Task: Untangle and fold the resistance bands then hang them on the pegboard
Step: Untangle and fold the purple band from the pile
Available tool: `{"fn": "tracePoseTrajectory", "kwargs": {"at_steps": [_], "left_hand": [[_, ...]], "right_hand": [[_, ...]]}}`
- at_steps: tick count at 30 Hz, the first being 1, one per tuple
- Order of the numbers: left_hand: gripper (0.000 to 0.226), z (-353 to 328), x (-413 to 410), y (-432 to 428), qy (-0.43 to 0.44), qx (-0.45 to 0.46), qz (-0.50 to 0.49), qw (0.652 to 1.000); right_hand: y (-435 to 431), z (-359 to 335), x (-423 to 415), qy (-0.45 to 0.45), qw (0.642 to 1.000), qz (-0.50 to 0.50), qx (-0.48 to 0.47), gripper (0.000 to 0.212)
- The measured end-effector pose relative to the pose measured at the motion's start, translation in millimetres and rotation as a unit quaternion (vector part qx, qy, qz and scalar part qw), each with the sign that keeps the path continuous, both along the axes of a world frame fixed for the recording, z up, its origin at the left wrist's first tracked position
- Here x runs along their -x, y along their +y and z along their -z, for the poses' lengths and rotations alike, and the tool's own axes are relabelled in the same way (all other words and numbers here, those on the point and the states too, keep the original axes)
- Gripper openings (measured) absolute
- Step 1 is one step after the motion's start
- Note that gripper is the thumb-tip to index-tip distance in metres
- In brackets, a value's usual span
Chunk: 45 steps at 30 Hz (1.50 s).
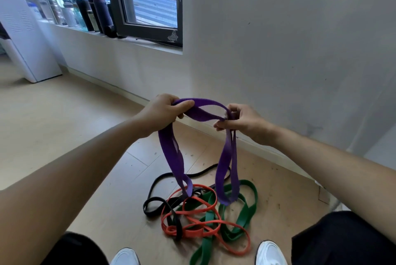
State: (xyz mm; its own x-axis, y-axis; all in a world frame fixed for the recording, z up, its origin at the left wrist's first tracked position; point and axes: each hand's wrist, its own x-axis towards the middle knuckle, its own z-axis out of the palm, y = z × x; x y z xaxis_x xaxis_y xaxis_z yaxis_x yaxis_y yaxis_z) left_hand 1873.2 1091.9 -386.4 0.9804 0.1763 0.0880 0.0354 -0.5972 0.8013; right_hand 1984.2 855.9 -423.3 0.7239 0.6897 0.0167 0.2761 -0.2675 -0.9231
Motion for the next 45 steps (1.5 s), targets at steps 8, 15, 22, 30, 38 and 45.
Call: {"fn": "tracePoseTrajectory", "kwargs": {"at_steps": [8,15,22,30,38,45], "left_hand": [[0.021,6.9,3.2,10.0,0.008,0.133,0.035,0.99],[0.062,12.8,7.1,12.2,0.141,0.134,0.161,0.967],[0.044,18.6,6.0,-5.7,0.153,0.05,0.172,0.972],[0.028,23.4,5.2,-11.6,0.19,0.081,0.208,0.956],[0.034,25.9,3.6,-13.7,0.099,0.092,0.179,0.975],[0.022,15.3,2.6,-31.1,0.012,0.105,0.171,0.98]], "right_hand": [[-5.5,-18.9,5.7,0.036,0.998,-0.039,0.028,0.022],[-9.1,-20.2,5.8,0.031,0.989,-0.104,0.101,0.021],[-10.2,-15.4,9.1,0.006,0.975,-0.149,0.164,0.022],[-9.1,-23.8,16.3,0.006,0.973,-0.192,0.127,0.016],[-14.4,-23.9,14.1,-0.055,0.985,-0.122,0.112,0.035],[-0.3,-25.3,25.5,-0.192,0.97,-0.104,0.103,0.032]]}}
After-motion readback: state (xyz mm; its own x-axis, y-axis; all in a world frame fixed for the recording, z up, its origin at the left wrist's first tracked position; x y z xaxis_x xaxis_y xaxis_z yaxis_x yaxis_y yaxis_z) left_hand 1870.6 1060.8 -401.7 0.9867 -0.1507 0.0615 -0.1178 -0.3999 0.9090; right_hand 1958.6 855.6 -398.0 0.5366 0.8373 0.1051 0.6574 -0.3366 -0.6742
